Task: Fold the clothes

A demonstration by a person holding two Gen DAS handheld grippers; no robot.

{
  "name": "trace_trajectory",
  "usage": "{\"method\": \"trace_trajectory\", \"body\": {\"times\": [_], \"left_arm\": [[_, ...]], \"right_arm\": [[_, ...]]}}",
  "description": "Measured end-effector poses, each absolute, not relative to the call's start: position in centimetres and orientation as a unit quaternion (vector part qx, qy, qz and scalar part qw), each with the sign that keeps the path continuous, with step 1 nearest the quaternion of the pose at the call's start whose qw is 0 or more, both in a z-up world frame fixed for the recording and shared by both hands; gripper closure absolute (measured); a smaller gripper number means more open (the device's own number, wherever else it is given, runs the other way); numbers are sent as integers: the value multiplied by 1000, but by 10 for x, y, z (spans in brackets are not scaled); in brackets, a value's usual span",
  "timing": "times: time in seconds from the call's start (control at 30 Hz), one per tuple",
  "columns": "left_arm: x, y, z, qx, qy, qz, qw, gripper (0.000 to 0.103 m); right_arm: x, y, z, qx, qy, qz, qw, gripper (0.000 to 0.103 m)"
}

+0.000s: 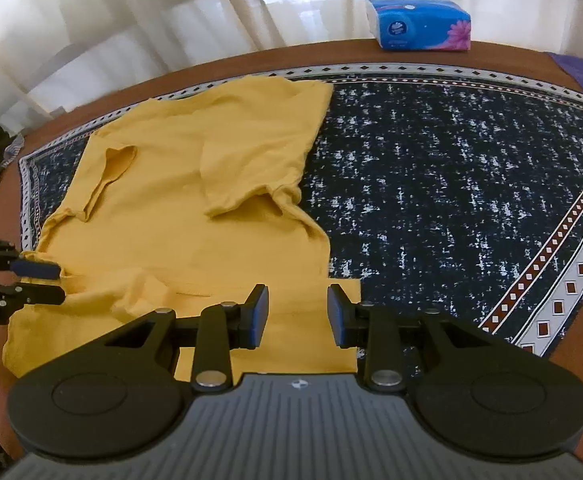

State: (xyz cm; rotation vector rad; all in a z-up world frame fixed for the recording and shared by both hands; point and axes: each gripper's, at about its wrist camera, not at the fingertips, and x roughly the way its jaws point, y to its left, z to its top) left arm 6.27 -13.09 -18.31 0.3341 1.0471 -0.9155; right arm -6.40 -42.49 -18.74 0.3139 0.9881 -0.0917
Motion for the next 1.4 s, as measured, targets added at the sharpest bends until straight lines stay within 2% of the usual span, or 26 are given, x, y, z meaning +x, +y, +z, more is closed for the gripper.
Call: {"method": "trace_trajectory", "body": {"times": [0.03,0.07,0.13,0.3,0.33,0.37,0.4,0.47,0.7,0.73,0.8,0.83,0.9,0.93,0.97,1.03,1.1,1.2,1.23,1.27,1.33,1.4], "left_arm": [[63,-131,-184,154,479,-418,756,95],[63,-131,-185,155,478,-416,758,99],[64,-131,-186,158,473,-404,767,103],[75,-126,-188,134,477,-382,780,103],[76,-126,-188,132,477,-380,781,103],[77,-127,-189,130,477,-378,783,103],[78,-127,-189,129,476,-374,786,103],[78,-127,-189,128,472,-367,791,103],[92,-115,-192,96,475,-315,816,103],[94,-110,-190,86,477,-309,818,101],[94,-99,-182,70,473,-299,826,83],[94,-92,-177,62,470,-295,830,81],[91,-79,-168,48,467,-287,835,80],[89,-72,-165,42,468,-286,835,74],[86,-65,-164,38,472,-285,834,59],[79,-55,-163,30,477,-276,834,39],[73,-47,-165,22,485,-271,831,38],[69,-42,-175,13,496,-250,831,38],[70,-41,-179,9,500,-243,831,39],[71,-42,-182,8,503,-241,830,48],[72,-47,-189,25,507,-233,829,92],[73,-49,-191,32,502,-231,833,93]], "right_arm": [[-64,-425,-187,148,472,-46,868,63],[-64,-426,-188,144,474,-49,867,59],[-65,-427,-189,139,477,-58,866,57],[-64,-434,-196,151,485,-71,858,57],[-63,-434,-198,156,488,-66,856,62],[-62,-434,-199,158,491,-60,854,85],[-62,-434,-200,158,490,-59,855,94],[-64,-435,-196,163,472,-67,864,100],[-65,-440,-203,174,464,-109,862,99],[-65,-441,-203,177,465,-110,860,96],[-65,-442,-201,177,466,-115,859,82],[-67,-442,-197,171,459,-119,864,70],[-72,-440,-188,160,444,-117,874,66],[-75,-438,-185,161,444,-111,874,66],[-78,-437,-182,161,445,-104,875,66],[-84,-433,-180,165,446,-90,875,63],[-91,-428,-179,164,451,-80,874,58],[-99,-419,-182,160,466,-66,868,57],[-100,-417,-184,157,471,-62,866,57],[-101,-415,-186,155,475,-59,864,59],[-99,-414,-191,161,485,-56,857,59],[-96,-414,-195,161,495,-59,852,60]]}}
